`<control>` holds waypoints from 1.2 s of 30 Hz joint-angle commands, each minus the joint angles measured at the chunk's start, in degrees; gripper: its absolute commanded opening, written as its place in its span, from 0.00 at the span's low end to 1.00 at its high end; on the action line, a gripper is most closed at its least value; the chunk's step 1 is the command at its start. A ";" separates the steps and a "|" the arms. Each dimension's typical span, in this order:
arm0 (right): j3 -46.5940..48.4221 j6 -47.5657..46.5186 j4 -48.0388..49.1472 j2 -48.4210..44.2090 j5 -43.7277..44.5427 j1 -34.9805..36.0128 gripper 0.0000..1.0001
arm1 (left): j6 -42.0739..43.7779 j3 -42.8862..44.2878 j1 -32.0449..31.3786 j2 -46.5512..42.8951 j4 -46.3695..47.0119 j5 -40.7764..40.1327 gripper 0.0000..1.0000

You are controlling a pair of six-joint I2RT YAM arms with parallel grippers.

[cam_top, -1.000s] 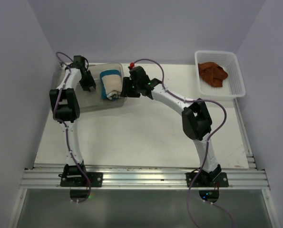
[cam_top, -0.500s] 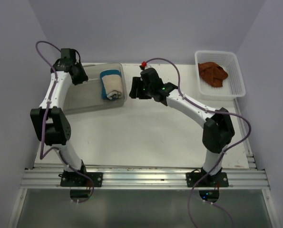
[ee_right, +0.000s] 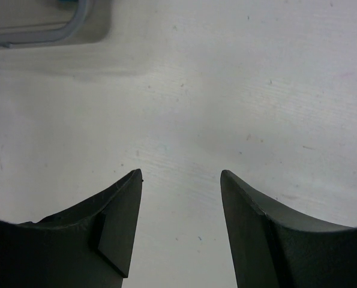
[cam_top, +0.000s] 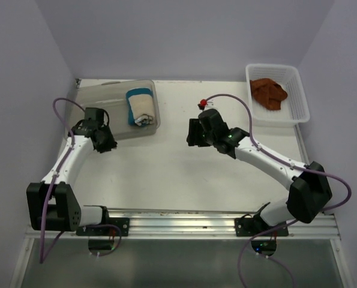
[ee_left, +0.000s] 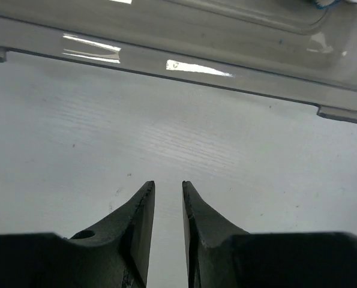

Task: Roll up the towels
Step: Place the rolled towel into the container

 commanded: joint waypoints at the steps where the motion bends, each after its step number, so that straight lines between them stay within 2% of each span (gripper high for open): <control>1: -2.10 0.46 0.05 -3.93 1.05 0.20 0.59 | -3.07 -2.11 -0.32 4.18 6.00 -0.08 0.28; 7: -4.04 0.46 -1.96 -8.51 2.45 0.20 0.59 | -2.73 3.07 0.03 15.09 6.79 -7.02 0.26; 15: -3.87 -1.29 -5.12 -10.44 4.47 0.20 0.60 | -3.52 12.81 1.08 24.68 7.68 -6.33 0.26; 21: -2.72 -2.97 -6.89 -11.59 7.99 -0.15 0.66 | -2.73 20.46 3.18 32.58 6.37 -7.03 0.25; 31: -1.58 -3.14 -7.94 -10.18 8.78 -0.32 0.67 | -2.46 25.49 6.18 37.17 5.48 -6.68 0.25; 36: 0.35 -4.72 -9.09 -9.66 9.31 -3.48 0.70 | -2.73 23.92 6.53 31.66 5.47 -6.77 0.24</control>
